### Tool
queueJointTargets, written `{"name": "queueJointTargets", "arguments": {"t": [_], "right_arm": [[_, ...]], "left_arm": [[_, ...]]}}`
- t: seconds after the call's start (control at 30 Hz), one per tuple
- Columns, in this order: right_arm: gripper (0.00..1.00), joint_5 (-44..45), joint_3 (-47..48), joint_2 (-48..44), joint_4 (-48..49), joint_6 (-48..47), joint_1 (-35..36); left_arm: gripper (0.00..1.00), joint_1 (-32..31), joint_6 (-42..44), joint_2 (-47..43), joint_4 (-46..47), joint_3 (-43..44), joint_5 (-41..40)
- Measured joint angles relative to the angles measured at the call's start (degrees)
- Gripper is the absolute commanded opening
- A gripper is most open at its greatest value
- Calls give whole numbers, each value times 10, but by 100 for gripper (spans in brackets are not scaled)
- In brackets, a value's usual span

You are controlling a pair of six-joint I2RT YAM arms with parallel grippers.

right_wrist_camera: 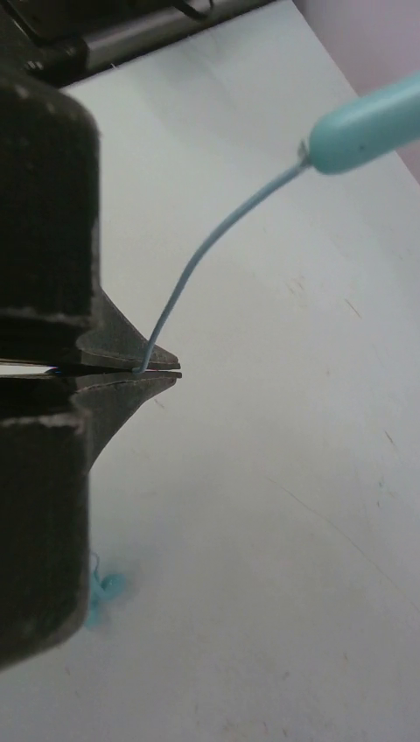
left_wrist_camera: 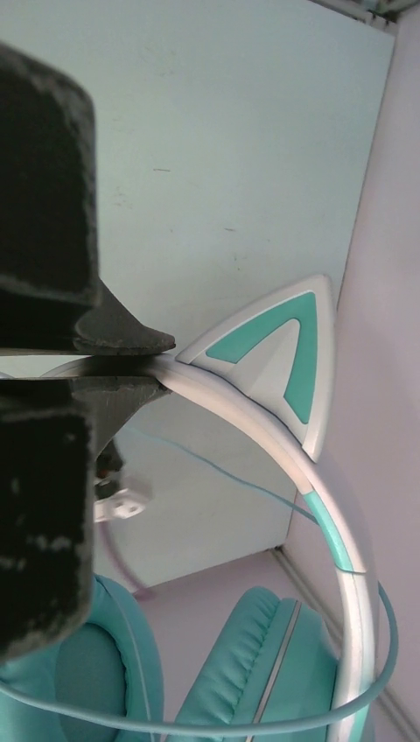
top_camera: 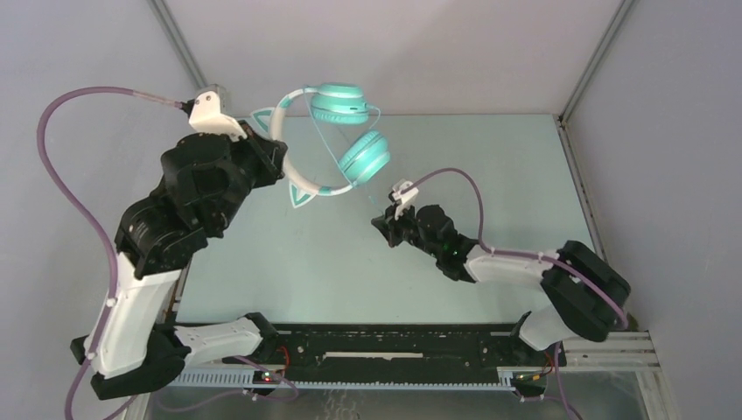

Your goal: Wrap the headphones

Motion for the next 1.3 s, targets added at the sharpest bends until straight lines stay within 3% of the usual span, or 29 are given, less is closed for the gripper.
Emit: {"name": "queueJointTargets", "arguments": {"t": [0.27, 0.4, 0.6, 1.03, 1.3], "right_arm": [[0, 115, -63, -126, -84, -47, 169], [0, 186, -79, -188, -143, -59, 251], [0, 282, -80, -263, -205, -78, 320], [0, 368, -43, -373, -304, -158, 351], [0, 335, 5, -384, -325, -195, 293]], "left_arm": [[0, 98, -40, 28, 32, -64, 29], [0, 108, -38, 68, 32, -71, 13], [0, 113, -23, 83, 31, -102, -12], [0, 116, 65, 72, 42, -200, -76], [0, 47, 108, 73, 40, -256, -39]]}}
